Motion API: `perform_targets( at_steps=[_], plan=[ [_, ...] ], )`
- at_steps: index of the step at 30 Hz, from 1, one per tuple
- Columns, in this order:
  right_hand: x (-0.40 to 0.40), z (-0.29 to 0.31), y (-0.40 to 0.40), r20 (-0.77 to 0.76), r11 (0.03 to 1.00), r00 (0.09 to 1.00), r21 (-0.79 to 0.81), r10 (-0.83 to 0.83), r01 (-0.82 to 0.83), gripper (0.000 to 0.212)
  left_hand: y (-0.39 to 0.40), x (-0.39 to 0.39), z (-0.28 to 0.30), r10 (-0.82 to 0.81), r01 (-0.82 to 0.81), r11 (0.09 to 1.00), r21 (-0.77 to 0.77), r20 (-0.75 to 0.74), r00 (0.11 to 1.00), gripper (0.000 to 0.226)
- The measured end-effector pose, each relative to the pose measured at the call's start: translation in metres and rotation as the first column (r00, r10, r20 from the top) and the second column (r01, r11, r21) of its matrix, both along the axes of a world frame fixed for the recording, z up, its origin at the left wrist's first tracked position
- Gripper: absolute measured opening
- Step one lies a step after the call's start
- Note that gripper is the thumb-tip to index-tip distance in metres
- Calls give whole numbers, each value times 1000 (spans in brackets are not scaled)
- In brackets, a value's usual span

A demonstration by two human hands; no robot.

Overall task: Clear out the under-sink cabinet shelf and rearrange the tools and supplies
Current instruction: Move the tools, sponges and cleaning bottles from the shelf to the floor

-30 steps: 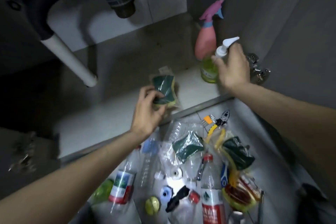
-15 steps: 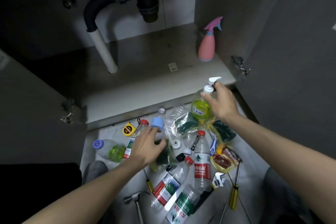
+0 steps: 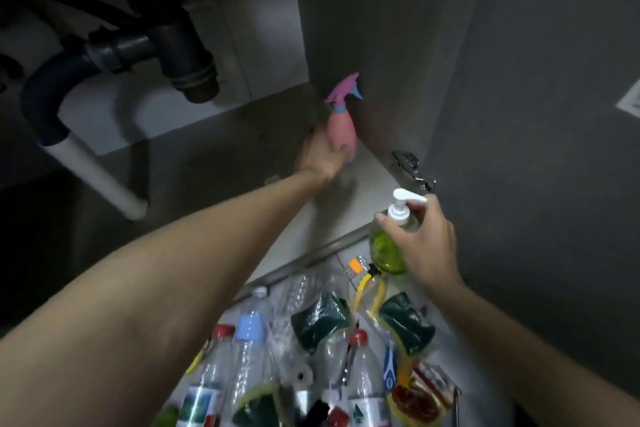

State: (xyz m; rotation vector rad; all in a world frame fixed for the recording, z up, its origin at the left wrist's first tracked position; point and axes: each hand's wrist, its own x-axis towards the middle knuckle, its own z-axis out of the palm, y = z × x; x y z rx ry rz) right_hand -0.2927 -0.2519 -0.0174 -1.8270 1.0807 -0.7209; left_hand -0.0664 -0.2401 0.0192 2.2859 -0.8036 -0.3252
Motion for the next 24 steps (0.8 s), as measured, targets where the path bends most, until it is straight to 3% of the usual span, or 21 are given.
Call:
perform_targets(
  at_steps=[4,7,11,16,19,24],
  plan=[
    [15,-23,-15,9,999,999,25,-32,31,44,-74,34,7,-22,15,959,-285,-21,1000,73],
    [15,-29,-21,23,998,999,48,-43,42,45,-98,58,0,29,-37,965,-259,-35,999,68],
    [6,-25,-21,43,999,999,38,-25,23,45,-89,65,-6,64,-83,958,-273,-78,995,33],
    [-14,-17,-12,75,997,996,64,-48,43,42,-28,25,6,52,-55,975,-216,-16,998,27],
    [-26,-7,0,86,999,996,35,-6,3,39,30,-16,16,90,-73,984,-161,98,991,24],
    [-49,12,23,-15,983,989,-107,146,-146,38,136,-83,35,104,-94,969,-227,35,994,23]
  ],
)
